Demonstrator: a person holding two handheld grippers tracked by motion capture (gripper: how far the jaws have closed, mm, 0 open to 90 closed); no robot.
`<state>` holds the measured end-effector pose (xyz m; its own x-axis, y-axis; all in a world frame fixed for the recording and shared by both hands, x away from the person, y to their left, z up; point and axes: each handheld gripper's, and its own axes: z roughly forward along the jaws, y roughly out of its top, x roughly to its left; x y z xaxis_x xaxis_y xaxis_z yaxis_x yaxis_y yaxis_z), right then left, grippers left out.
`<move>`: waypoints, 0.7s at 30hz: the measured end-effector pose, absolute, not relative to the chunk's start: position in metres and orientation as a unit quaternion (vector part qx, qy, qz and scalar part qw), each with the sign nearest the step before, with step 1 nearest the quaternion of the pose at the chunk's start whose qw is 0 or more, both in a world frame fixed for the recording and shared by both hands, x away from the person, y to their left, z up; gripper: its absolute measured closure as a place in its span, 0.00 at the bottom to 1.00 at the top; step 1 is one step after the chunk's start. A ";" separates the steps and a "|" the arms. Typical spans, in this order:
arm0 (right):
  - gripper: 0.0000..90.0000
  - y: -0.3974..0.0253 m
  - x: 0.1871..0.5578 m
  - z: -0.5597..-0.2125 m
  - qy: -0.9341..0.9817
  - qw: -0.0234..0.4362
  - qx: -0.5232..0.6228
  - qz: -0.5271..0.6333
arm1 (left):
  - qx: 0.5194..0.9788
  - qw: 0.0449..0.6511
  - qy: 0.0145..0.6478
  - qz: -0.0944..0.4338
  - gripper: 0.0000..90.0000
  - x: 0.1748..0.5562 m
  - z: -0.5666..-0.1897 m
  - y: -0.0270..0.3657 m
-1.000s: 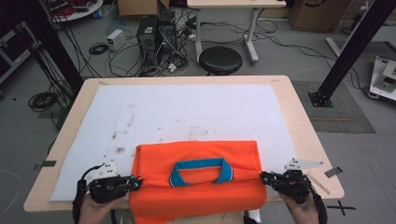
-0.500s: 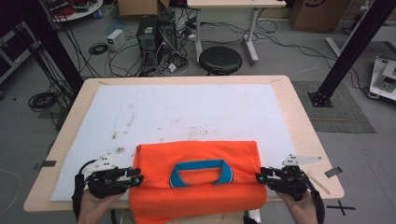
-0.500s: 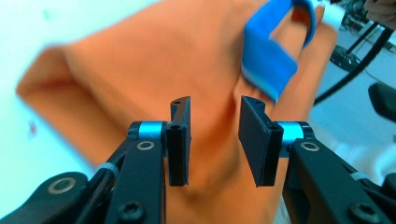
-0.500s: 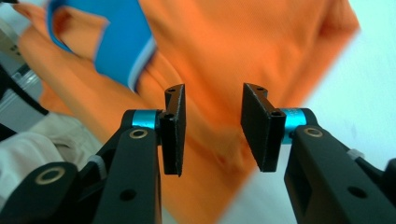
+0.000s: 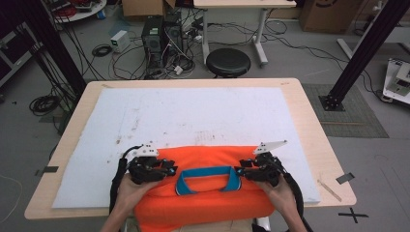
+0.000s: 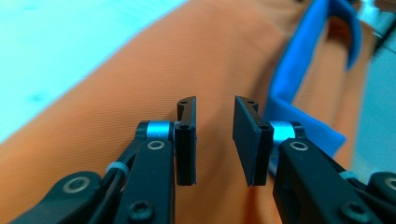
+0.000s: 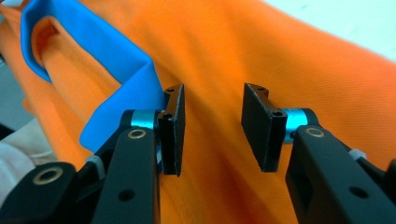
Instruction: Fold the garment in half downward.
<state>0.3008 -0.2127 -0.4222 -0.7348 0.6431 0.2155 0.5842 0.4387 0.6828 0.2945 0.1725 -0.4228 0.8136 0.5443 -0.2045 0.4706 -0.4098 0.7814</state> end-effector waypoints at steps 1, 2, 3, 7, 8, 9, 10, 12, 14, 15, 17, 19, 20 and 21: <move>0.68 -0.211 0.300 -0.424 0.849 0.031 0.360 0.386 | 0.843 0.450 0.292 0.034 0.78 0.292 -0.423 0.170; 0.68 -0.211 0.299 -0.426 0.850 0.026 0.357 0.387 | 0.846 0.450 0.285 0.031 0.78 0.289 -0.423 0.168; 0.68 -0.210 0.295 -0.426 0.850 0.022 0.355 0.388 | 0.849 0.449 0.277 0.025 0.78 0.286 -0.424 0.167; 0.68 -0.214 0.280 -0.426 0.855 0.014 0.342 0.388 | 0.856 0.450 0.252 0.008 0.76 0.269 -0.424 0.166; 0.67 -0.218 0.273 -0.426 0.858 0.008 0.334 0.390 | 0.857 0.452 0.247 0.009 0.71 0.266 -0.423 0.167; 0.67 -0.218 0.273 -0.426 0.858 0.008 0.334 0.390 | 0.857 0.454 0.245 0.012 0.71 0.263 -0.421 0.170; 0.66 -0.220 0.269 -0.426 0.858 0.009 0.336 0.389 | 0.854 0.459 0.244 0.017 0.69 0.261 -0.418 0.173; 0.64 -0.227 0.266 -0.424 0.853 0.020 0.344 0.393 | 0.846 0.467 0.254 0.034 0.66 0.261 -0.410 0.182; 0.62 -0.236 0.268 -0.421 0.840 0.031 0.360 0.405 | 0.836 0.473 0.273 0.056 0.62 0.267 -0.402 0.193; 0.60 -0.241 0.270 -0.419 0.832 0.038 0.373 0.409 | 0.831 0.477 0.281 0.064 0.60 0.272 -0.397 0.200; 0.58 -0.250 0.277 -0.415 0.819 0.054 0.391 0.416 | 0.819 0.478 0.303 0.090 0.56 0.282 -0.391 0.212; 0.56 -0.256 0.284 -0.411 0.809 0.064 0.408 0.418 | 0.814 0.475 0.318 0.103 0.52 0.294 -0.388 0.222; 0.55 -0.258 0.287 -0.410 0.807 0.072 0.410 0.419 | 0.812 0.465 0.334 0.111 0.51 0.303 -0.388 0.228; 0.52 -0.261 0.293 -0.409 0.802 0.080 0.417 0.420 | 0.813 0.457 0.342 0.118 0.49 0.310 -0.388 0.233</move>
